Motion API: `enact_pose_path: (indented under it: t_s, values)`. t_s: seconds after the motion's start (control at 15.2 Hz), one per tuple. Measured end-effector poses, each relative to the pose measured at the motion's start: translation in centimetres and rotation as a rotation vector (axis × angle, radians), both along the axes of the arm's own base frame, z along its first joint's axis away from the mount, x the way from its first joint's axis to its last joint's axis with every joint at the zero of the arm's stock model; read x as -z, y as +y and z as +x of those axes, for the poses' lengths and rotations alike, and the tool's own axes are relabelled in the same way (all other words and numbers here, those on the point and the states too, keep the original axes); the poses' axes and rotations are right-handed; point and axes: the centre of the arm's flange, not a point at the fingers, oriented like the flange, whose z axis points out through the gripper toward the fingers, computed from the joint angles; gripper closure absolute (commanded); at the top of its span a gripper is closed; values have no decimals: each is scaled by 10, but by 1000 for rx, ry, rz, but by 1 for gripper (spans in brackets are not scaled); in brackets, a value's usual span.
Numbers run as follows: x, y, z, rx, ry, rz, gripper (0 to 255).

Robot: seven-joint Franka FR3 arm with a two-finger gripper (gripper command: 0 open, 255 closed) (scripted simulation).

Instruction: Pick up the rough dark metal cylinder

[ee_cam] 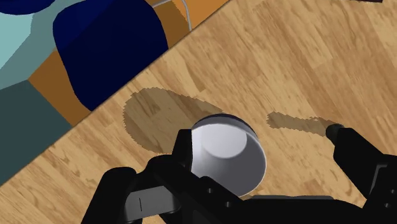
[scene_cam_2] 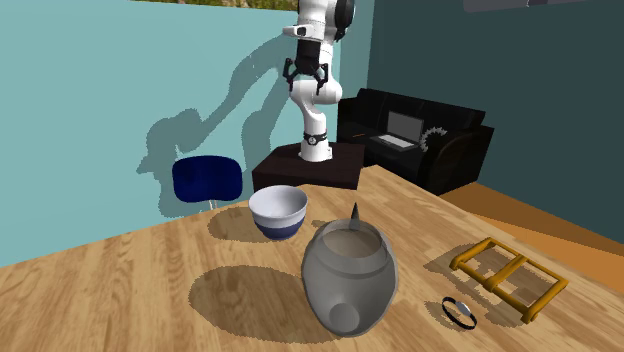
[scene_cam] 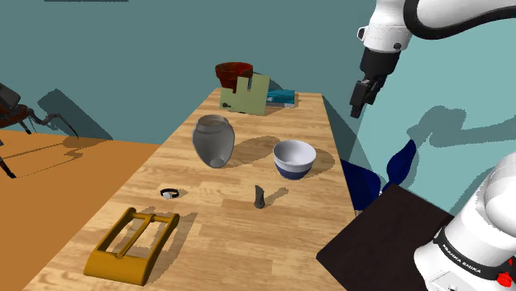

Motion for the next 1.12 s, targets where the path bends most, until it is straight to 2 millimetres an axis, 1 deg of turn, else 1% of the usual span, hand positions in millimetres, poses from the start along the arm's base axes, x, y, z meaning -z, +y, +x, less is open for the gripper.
enact_pose_path:
  t_s: [0.13, 0.2, 0.26, 0.33, 0.46, 0.59, 0.92, 1.12]
  values:
    - [22, 11, 11, 7, -4, 6, 0]
    - [29, 17, 15, 11, -7, 10, 0]
    - [39, 27, 18, 14, -9, 13, 0]
    - [49, 30, 21, 18, -12, 16, 0]
    - [69, 44, 35, 25, -16, 22, 0]
    - [88, 57, 43, 32, -20, 29, 0]
    - [137, 89, 74, 49, -32, 45, 0]
    - [165, 110, 87, 59, -39, 54, 0]
